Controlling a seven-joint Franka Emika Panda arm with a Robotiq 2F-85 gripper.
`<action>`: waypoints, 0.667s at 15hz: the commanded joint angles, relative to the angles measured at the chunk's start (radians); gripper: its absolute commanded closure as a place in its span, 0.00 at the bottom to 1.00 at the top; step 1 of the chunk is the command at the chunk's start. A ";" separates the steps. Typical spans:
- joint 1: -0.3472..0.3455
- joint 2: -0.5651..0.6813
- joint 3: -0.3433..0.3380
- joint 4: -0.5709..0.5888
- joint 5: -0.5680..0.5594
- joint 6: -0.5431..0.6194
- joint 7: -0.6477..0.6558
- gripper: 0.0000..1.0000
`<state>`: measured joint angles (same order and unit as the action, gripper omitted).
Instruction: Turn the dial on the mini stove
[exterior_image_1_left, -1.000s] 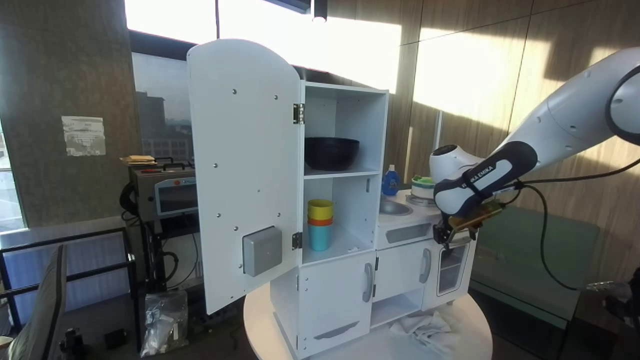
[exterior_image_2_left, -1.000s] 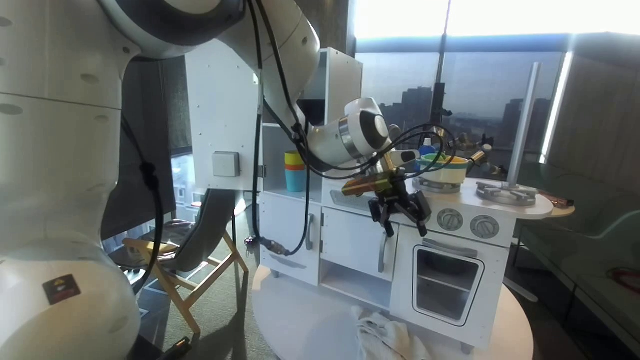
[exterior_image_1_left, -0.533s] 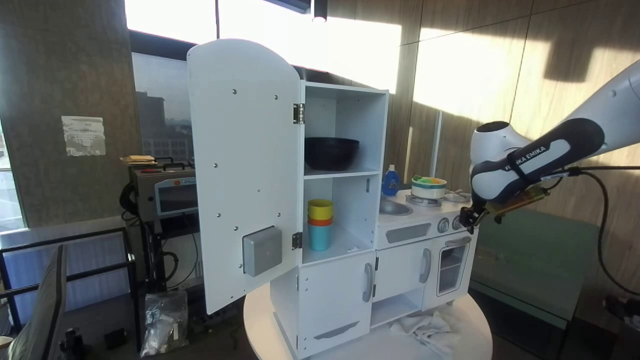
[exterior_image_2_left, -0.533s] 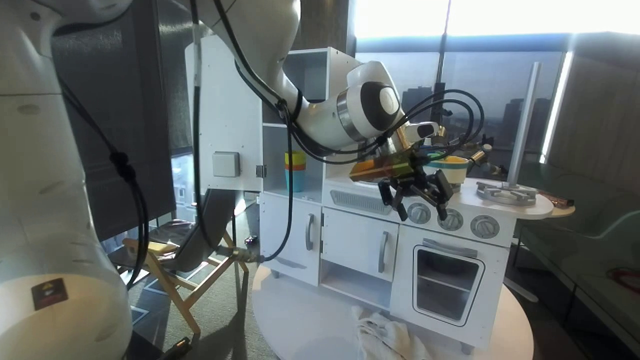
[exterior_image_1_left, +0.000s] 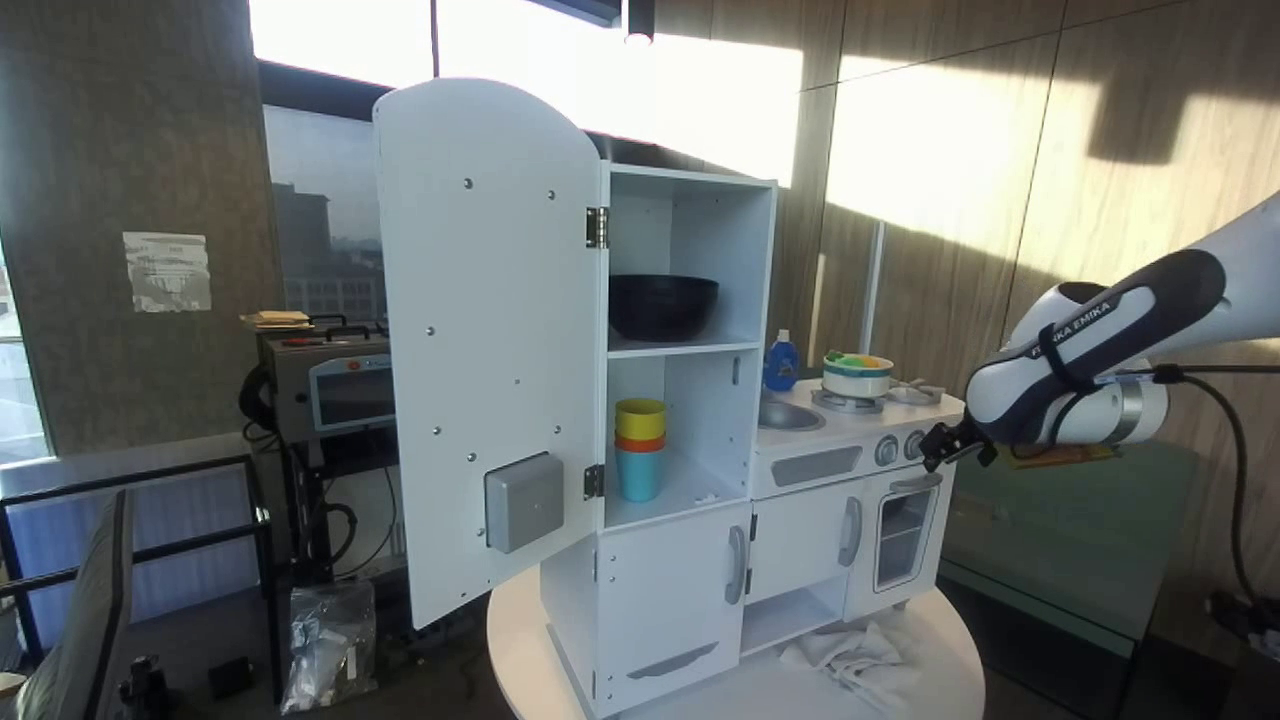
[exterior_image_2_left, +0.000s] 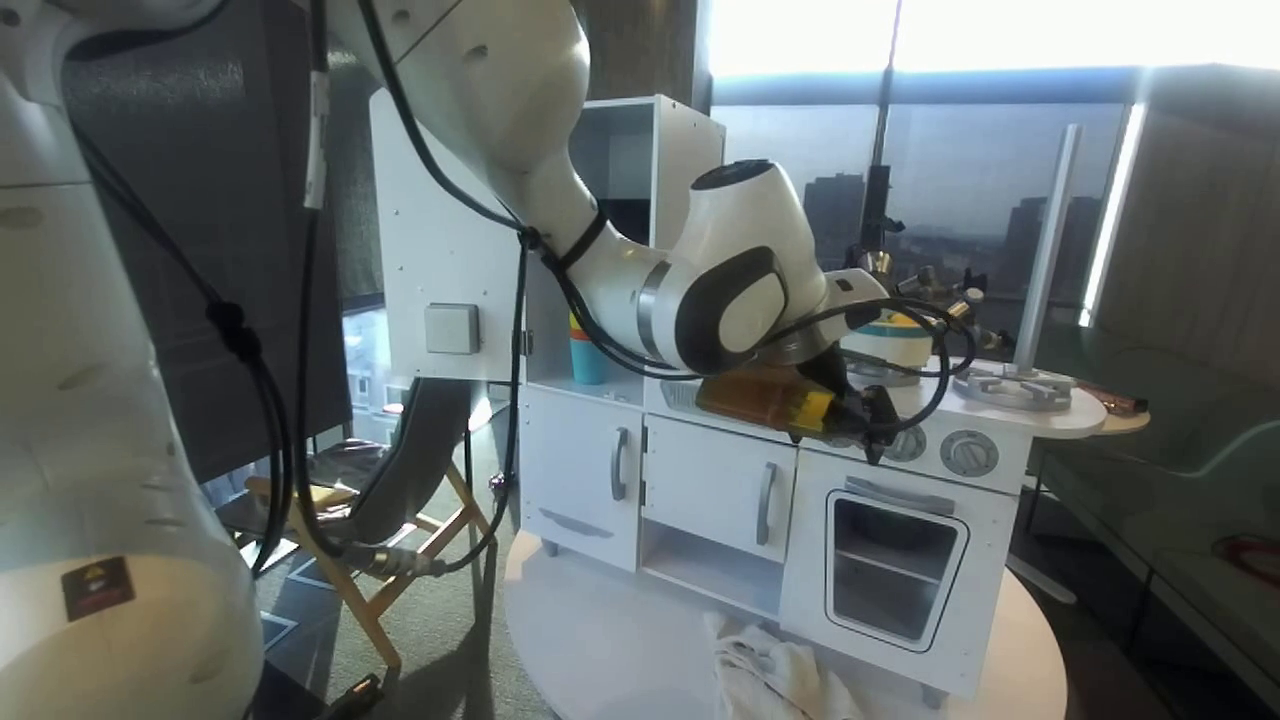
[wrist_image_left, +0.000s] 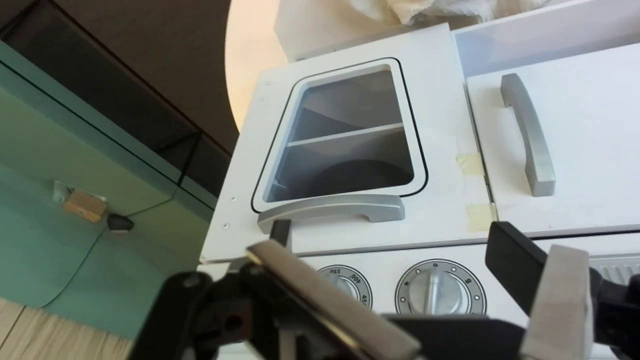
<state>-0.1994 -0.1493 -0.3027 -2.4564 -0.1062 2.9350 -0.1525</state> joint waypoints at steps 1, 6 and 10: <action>0.175 -0.034 -0.096 -0.082 0.280 0.178 -0.269 0.00; 0.460 -0.060 -0.266 -0.052 0.555 0.224 -0.514 0.00; 0.478 -0.033 -0.292 -0.047 0.564 0.207 -0.501 0.00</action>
<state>0.2785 -0.1820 -0.5957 -2.5033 0.4581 3.1416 -0.6535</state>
